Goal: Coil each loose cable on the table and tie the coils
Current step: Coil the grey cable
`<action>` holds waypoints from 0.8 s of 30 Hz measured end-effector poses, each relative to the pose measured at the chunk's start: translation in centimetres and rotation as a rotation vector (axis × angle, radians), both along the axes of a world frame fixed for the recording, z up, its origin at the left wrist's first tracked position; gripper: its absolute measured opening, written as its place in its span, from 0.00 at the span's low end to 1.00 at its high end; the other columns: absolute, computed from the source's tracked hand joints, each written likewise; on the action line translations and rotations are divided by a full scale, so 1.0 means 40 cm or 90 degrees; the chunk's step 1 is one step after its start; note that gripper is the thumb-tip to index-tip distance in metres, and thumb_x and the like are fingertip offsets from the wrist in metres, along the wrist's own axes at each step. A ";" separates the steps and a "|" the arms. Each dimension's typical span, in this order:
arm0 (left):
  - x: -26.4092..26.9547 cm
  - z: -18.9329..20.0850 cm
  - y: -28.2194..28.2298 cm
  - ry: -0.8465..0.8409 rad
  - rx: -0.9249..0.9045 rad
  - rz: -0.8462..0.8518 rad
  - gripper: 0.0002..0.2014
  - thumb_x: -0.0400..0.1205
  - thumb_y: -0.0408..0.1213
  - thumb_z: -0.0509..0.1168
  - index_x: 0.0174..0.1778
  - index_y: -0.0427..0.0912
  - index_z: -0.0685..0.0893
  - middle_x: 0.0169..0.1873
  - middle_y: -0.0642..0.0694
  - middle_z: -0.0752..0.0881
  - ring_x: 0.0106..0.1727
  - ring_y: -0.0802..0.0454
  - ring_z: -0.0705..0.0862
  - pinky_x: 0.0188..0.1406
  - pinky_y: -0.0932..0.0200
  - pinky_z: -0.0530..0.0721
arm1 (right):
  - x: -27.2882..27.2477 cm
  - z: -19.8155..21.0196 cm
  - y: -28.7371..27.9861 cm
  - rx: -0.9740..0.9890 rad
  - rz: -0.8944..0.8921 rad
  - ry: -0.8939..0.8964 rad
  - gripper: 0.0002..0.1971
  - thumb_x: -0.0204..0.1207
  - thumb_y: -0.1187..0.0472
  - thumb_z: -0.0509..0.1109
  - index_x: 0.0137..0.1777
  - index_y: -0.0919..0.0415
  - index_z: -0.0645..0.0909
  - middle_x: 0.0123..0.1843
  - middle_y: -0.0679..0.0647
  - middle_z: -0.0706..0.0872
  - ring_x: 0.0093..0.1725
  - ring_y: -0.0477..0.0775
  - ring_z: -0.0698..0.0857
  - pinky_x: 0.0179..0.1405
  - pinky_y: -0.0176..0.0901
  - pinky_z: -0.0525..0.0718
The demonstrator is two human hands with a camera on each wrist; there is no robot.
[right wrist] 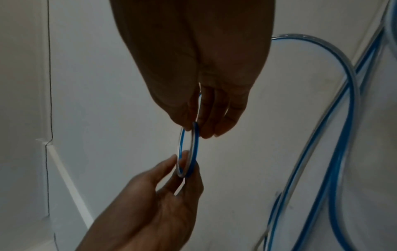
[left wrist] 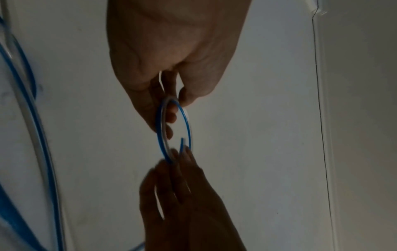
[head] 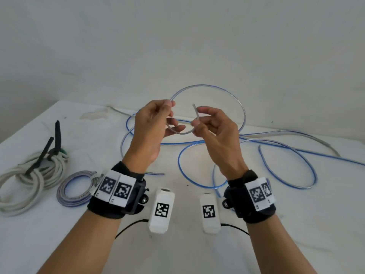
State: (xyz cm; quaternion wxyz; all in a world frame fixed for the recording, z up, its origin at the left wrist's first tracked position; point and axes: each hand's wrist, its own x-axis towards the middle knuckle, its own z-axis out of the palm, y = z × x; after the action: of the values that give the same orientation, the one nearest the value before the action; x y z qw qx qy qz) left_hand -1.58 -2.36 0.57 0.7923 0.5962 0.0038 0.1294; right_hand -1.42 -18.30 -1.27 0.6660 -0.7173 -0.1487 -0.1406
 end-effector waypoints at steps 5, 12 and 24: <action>-0.009 0.002 0.022 -0.015 0.070 -0.065 0.09 0.86 0.32 0.68 0.58 0.32 0.90 0.52 0.32 0.88 0.42 0.50 0.88 0.44 0.54 0.91 | 0.006 0.010 -0.025 -0.111 0.002 -0.040 0.12 0.86 0.67 0.67 0.63 0.55 0.88 0.47 0.50 0.91 0.47 0.49 0.88 0.50 0.45 0.88; -0.007 -0.010 0.013 -0.006 0.179 -0.113 0.08 0.85 0.30 0.69 0.55 0.30 0.90 0.36 0.41 0.90 0.37 0.48 0.88 0.47 0.49 0.93 | -0.002 0.004 -0.015 -0.171 -0.064 -0.107 0.11 0.86 0.67 0.68 0.58 0.52 0.88 0.49 0.44 0.91 0.49 0.48 0.88 0.46 0.43 0.85; -0.016 0.010 0.040 0.022 0.305 -0.151 0.09 0.81 0.34 0.75 0.56 0.37 0.91 0.41 0.43 0.94 0.42 0.46 0.94 0.44 0.53 0.92 | -0.009 0.010 -0.007 -0.206 -0.117 -0.143 0.13 0.84 0.65 0.73 0.62 0.47 0.88 0.50 0.35 0.89 0.51 0.42 0.89 0.54 0.39 0.86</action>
State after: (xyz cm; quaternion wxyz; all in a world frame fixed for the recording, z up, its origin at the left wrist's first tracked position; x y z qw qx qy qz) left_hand -2.22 -0.76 0.97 0.6382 0.7650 -0.0832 0.0222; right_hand -1.77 -18.59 -0.88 0.5058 -0.8054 -0.1761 -0.2540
